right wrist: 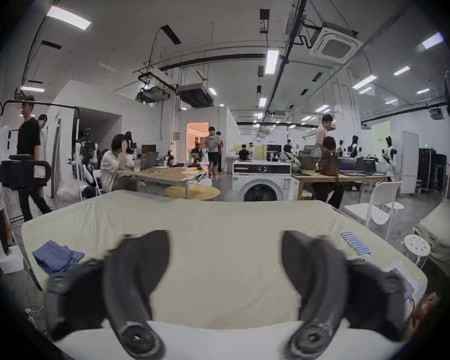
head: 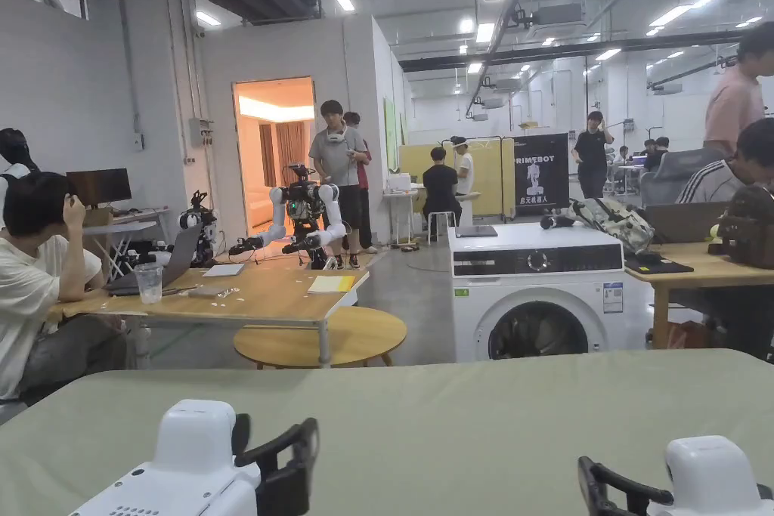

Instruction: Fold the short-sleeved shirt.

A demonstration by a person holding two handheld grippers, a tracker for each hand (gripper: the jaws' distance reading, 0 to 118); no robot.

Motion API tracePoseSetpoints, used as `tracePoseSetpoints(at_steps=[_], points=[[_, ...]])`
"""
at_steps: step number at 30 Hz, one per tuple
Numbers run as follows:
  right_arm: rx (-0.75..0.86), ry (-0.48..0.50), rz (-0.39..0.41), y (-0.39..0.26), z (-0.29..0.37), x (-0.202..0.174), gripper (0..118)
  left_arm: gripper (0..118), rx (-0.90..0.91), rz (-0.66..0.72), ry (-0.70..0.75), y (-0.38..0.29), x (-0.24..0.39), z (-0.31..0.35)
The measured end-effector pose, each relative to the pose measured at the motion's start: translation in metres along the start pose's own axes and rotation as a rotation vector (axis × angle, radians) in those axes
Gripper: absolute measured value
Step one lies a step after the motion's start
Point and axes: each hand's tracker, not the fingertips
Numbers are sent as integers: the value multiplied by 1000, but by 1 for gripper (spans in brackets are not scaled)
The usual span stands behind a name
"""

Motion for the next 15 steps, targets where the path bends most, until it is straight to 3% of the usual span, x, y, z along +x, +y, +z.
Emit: tracePoseSetpoints(at_steps=[1, 2, 6, 15], points=[[7, -16, 10, -1, 1, -3, 98, 100, 3, 5, 7, -3, 1, -2], [25, -18, 20, -3, 3, -6, 99, 107, 13, 5, 9, -6, 0, -2], [32, -3, 25, -4, 5, -12, 99, 107, 7, -15, 96, -12, 3, -4], [46, 40, 44, -4, 8, -15, 99, 107, 79, -23, 57, -9, 0, 9]])
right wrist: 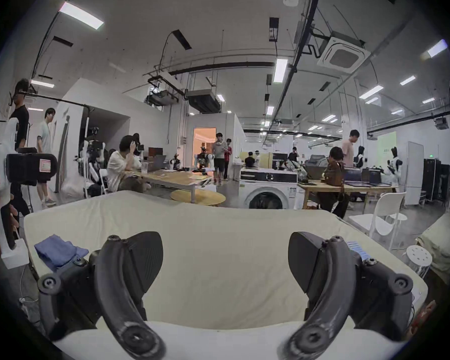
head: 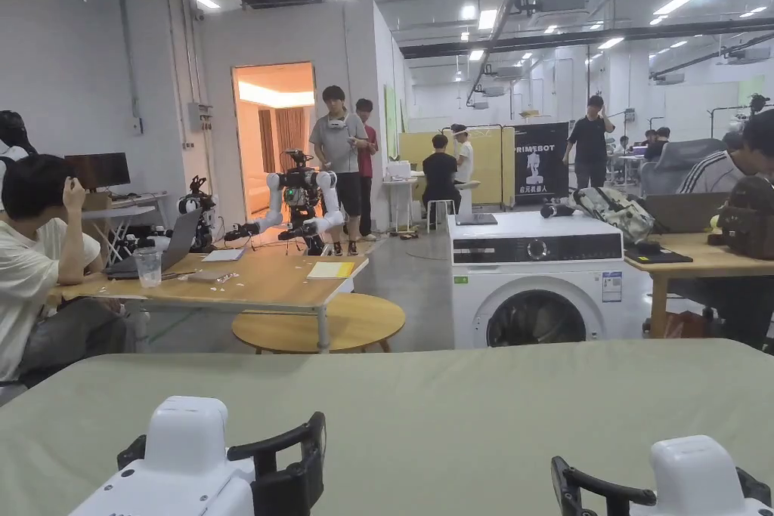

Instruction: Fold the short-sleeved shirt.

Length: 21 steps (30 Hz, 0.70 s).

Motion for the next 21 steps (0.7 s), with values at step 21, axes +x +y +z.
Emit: tracePoseSetpoints(at_steps=[21], points=[[-43, -13, -72, 7, 9, 1, 99, 107, -7, -10, -20, -5, 7, 10]])
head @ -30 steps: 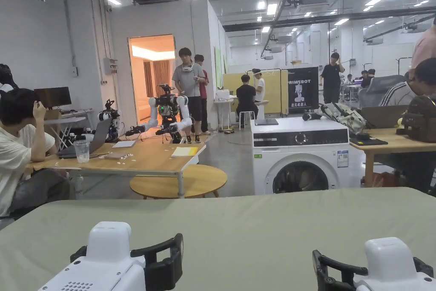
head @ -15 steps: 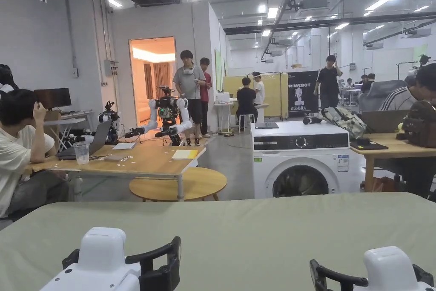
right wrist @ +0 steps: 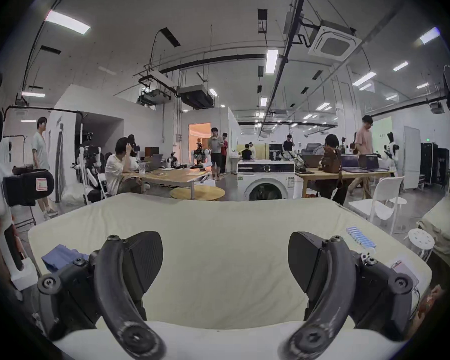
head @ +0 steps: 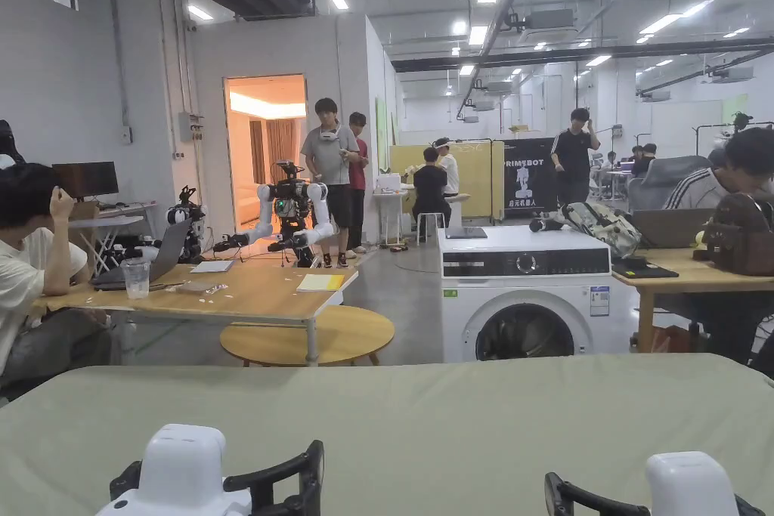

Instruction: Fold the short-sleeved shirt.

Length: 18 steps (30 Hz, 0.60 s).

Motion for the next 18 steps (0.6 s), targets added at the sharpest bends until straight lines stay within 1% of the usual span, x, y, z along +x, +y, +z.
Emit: tracePoseSetpoints(at_steps=[1, 2, 4, 6, 10, 12, 14, 18], points=[[-3, 2, -6, 1, 0, 0, 99, 107, -1, -3, 0, 0, 1, 0], [-16, 3, -28, 3, 0, 1, 99, 107, -1, -6, 2, 1, 2, 0], [-35, 33, -93, 5, 2, 4, 99, 107, 1, -2, -5, 2, 2, 1], [-44, 47, -134, 7, 2, 7, 99, 107, -1, 10, -12, 2, 2, 1], [-49, 22, -181, 8, 1, 9, 100, 107, -5, 17, -26, 3, 1, 2], [-130, 20, -172, 10, -4, 8, 100, 107, 6, 4, -39, 3, 1, 5], [-118, 16, -165, 8, -4, 5, 99, 107, 6, 12, -42, 3, 0, 6], [-99, -50, -159, 9, 1, -3, 100, 107, 0, 50, -53, 4, -4, 5]])
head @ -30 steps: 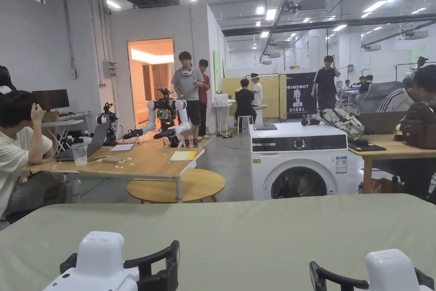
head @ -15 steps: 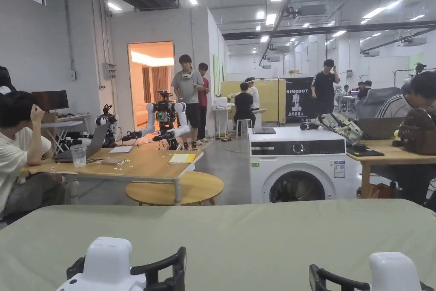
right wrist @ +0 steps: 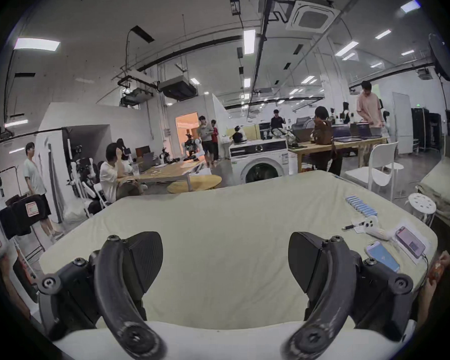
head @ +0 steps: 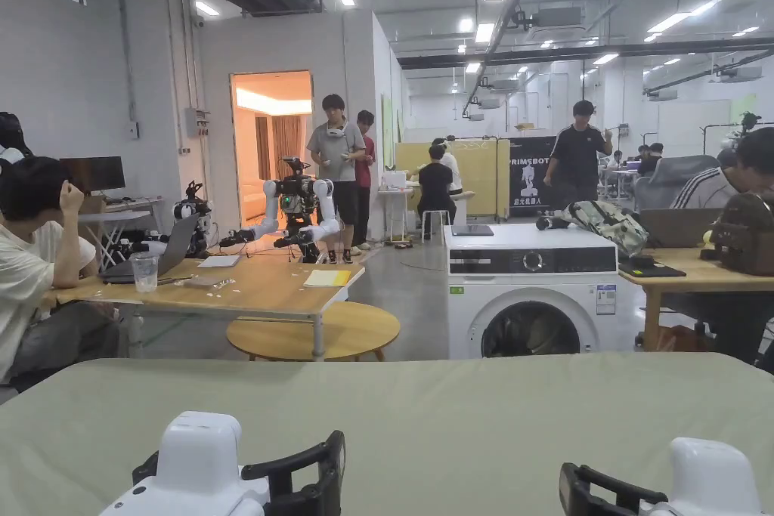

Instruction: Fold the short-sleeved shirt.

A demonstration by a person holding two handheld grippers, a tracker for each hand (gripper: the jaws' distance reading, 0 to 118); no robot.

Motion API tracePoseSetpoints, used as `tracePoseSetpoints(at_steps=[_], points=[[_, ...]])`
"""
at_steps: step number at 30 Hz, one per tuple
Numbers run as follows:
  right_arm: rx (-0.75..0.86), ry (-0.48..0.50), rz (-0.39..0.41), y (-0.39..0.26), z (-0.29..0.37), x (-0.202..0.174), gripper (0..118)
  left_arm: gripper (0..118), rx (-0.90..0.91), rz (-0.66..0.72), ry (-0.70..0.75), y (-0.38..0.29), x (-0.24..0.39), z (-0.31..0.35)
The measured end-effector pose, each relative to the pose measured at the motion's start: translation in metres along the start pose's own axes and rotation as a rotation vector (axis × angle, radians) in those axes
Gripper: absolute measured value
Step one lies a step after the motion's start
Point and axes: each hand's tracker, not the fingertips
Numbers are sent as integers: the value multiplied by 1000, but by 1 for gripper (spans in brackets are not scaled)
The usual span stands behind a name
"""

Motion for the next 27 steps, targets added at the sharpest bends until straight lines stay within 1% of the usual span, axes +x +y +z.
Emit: tracePoseSetpoints(at_steps=[3, 6, 14, 16, 18, 20, 22, 23, 26, 27], points=[[-37, -37, -19, 5, 0, -1, 99, 107, -7, 1, -4, 0, -3, 0], [-64, -53, -52, 9, 1, 1, 99, 107, -2, -2, -18, 1, -5, 1], [-79, -3, -77, 7, 1, 7, 99, 107, -7, 21, -22, 0, -6, 1], [-99, -36, -67, 8, -2, 3, 100, 107, -11, 14, -18, -1, -5, 1], [-77, -7, -60, 5, 1, 3, 100, 107, -15, 10, -19, -2, -5, 1], [-57, 32, -71, 3, 4, 3, 100, 107, -19, 13, -19, -3, -5, 2], [-64, 32, -69, 4, 4, 1, 100, 107, -21, 17, -22, -4, -5, 1], [-66, 26, -61, 3, 3, -1, 100, 107, -24, 18, -23, -3, -5, 1], [-59, -25, -2, 2, 1, -8, 100, 107, -27, 21, -23, -4, -4, 1], [-56, -26, 5, 1, 0, -9, 100, 107, -27, 23, -24, -4, -4, 2]])
